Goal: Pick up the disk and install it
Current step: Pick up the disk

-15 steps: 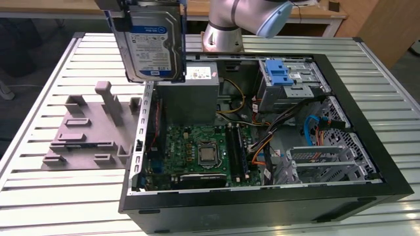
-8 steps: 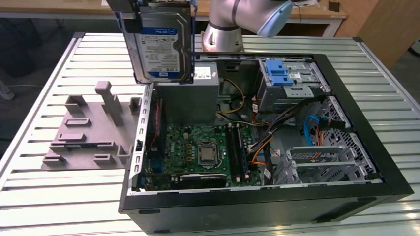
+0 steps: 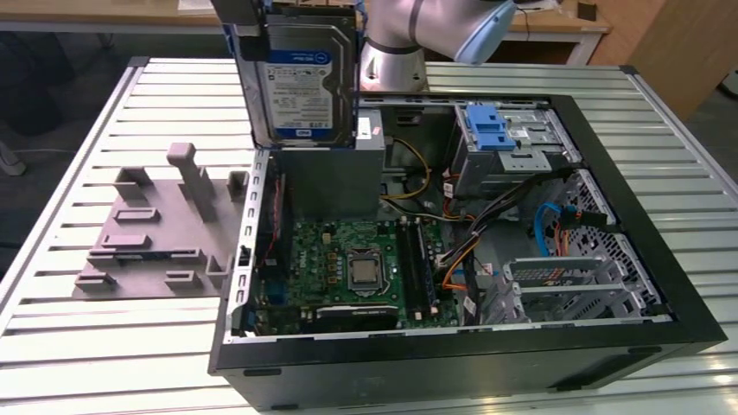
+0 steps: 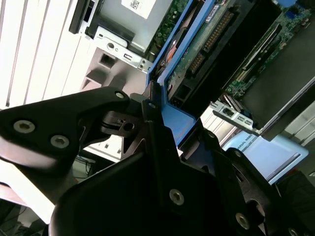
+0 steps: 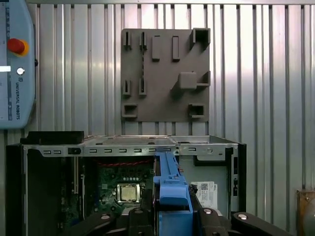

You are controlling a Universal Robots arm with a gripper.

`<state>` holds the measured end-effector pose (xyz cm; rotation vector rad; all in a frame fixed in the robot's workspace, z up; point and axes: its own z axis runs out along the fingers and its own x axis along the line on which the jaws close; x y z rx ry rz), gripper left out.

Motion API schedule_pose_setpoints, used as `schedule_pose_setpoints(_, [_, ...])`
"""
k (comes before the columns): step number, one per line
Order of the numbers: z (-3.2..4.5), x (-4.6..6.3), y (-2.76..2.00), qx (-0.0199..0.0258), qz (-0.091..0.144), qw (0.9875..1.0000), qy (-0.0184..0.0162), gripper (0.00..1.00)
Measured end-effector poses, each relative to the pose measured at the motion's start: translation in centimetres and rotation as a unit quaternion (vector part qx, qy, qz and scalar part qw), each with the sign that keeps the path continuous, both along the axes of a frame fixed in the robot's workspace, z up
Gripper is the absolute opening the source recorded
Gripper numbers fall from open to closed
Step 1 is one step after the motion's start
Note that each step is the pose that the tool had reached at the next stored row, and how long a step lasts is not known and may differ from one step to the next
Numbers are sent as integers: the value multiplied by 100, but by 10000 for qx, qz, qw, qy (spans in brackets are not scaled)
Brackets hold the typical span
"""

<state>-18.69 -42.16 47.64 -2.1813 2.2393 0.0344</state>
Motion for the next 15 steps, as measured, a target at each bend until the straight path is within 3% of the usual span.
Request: schedule_pose_setpoints(15, [0, 301, -79, 2, 0, 10000, 0, 36])
